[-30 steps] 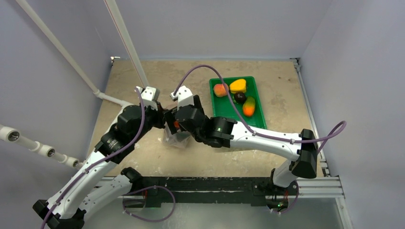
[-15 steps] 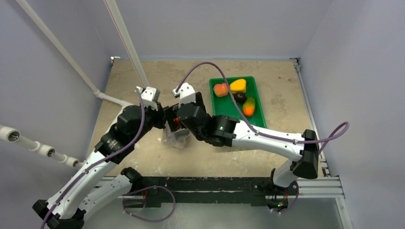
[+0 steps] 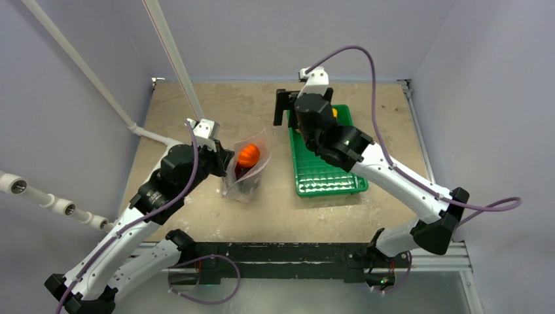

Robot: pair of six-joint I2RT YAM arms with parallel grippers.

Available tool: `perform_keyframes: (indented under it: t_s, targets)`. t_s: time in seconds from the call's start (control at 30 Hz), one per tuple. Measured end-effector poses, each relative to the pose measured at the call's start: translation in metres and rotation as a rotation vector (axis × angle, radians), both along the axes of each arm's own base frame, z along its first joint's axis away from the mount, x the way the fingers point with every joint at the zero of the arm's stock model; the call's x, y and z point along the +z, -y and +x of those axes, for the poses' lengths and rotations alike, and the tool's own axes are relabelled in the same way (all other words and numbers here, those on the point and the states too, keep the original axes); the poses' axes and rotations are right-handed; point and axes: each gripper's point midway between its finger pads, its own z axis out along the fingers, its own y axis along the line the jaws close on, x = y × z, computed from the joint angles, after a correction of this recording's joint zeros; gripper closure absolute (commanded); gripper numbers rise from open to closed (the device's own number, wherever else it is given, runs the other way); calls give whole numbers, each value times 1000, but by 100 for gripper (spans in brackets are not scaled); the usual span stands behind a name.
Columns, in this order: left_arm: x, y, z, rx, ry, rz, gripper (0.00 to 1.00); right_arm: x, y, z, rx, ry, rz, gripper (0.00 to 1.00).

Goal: Place the food in the zip-top bag and seal the zipper
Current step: Place the fake vegetable in the zipper food storage bag, then pick up the fake fruit from the bin.

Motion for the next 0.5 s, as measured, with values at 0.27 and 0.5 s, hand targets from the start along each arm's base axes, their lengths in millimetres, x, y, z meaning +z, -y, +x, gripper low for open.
perform_keyframes:
  t_s: [0.27,0.5]
  targets:
    - [0,0,0,0,0,0,100,-36,80,58,-215,-44,-51,4]
    - [0,0,0,0,0,0,100,-113,129,84,-378,-176,-174,5]
